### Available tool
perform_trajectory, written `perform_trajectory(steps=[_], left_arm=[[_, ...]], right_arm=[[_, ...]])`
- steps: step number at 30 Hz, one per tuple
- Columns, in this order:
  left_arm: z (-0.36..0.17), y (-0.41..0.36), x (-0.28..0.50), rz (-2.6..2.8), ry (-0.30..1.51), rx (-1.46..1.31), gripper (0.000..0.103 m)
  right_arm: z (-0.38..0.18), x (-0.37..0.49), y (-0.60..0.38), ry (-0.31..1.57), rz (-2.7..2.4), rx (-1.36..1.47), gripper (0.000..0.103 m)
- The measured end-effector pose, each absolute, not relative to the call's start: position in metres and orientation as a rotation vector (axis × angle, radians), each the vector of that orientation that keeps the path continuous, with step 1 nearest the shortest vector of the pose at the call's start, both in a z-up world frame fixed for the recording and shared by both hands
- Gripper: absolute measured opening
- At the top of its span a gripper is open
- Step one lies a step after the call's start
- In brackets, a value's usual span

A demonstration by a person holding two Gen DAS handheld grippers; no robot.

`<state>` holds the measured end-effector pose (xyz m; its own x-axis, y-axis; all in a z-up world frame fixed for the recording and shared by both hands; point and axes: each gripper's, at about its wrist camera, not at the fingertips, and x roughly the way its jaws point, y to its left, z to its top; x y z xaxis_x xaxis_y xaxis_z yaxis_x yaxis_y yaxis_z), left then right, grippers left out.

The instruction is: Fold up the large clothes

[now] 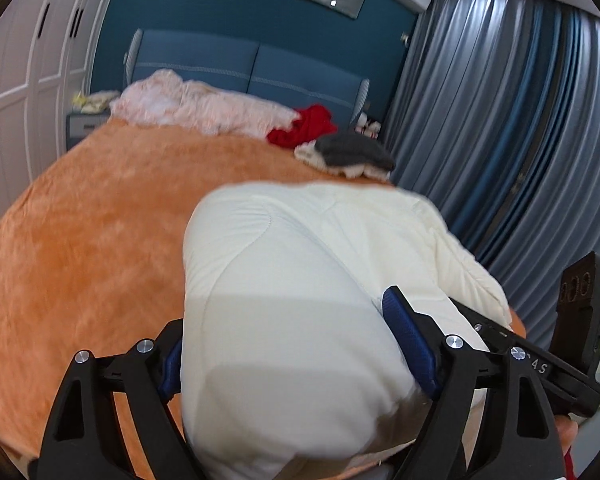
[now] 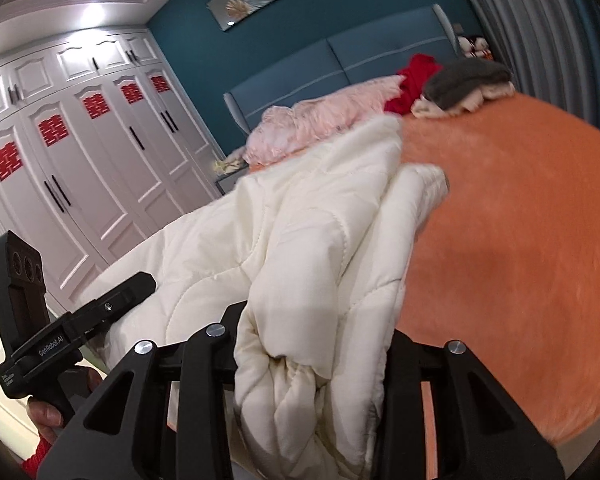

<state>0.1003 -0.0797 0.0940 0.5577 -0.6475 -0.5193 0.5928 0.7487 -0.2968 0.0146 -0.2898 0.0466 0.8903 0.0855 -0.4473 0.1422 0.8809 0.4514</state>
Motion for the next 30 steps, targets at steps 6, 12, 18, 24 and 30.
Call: perform_trajectory(steps=[6,12,18,24,30], left_arm=[[0.116,-0.064,0.128,-0.741,0.543,-0.099,0.081],[0.121,-0.043,0.16,-0.742,0.452,-0.124,0.081],[0.094,-0.02,0.208,-0.73,0.443,-0.163,0.082],[0.046,-0.004,0.254,-0.692,0.507,-0.183,0.082],[-0.013,0.013,0.272,-0.636,0.585,-0.196,0.082]], right_arm=[[0.069,0.05,-0.28,0.434,-0.001,0.43,0.032],[0.081,0.091,-0.267,0.401,0.031,0.37,0.032],[0.06,0.144,-0.254,0.427,0.064,0.338,0.032],[0.009,0.197,-0.244,0.504,0.086,0.349,0.032],[-0.056,0.217,-0.233,0.612,0.109,0.412,0.032]])
